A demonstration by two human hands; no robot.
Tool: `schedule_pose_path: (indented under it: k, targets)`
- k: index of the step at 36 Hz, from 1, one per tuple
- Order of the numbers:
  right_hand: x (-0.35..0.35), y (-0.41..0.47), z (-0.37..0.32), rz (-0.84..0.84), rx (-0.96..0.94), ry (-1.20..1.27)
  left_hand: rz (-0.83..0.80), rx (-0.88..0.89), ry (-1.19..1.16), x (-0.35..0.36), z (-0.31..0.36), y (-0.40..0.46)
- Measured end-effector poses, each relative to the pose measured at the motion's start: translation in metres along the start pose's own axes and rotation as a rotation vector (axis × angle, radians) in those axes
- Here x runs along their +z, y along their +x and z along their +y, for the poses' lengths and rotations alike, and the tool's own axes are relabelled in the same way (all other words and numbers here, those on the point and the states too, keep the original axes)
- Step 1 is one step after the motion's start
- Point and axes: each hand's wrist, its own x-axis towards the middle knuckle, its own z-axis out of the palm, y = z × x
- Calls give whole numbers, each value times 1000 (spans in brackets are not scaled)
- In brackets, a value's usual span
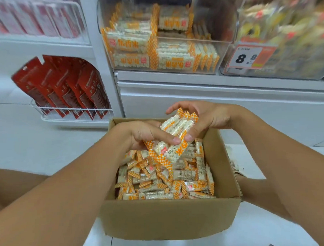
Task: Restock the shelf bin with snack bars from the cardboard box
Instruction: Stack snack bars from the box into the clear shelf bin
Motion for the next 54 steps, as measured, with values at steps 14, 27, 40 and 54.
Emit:
schedule_pose_path:
  k: [14,27,40,54]
  targets:
    - [-107,-33,-134,385,-280,113,483,508,89,-41,183,-86]
    - [-184,75,-137,1015,60,-186,1044,373,1197,-133,202,-21]
    - [-203,102,-143,565,263,-984,930,267,1294,-151,189,-2]
    - [-190,131,-120,487,262,-1113,925,217,1308,-149,189,0]
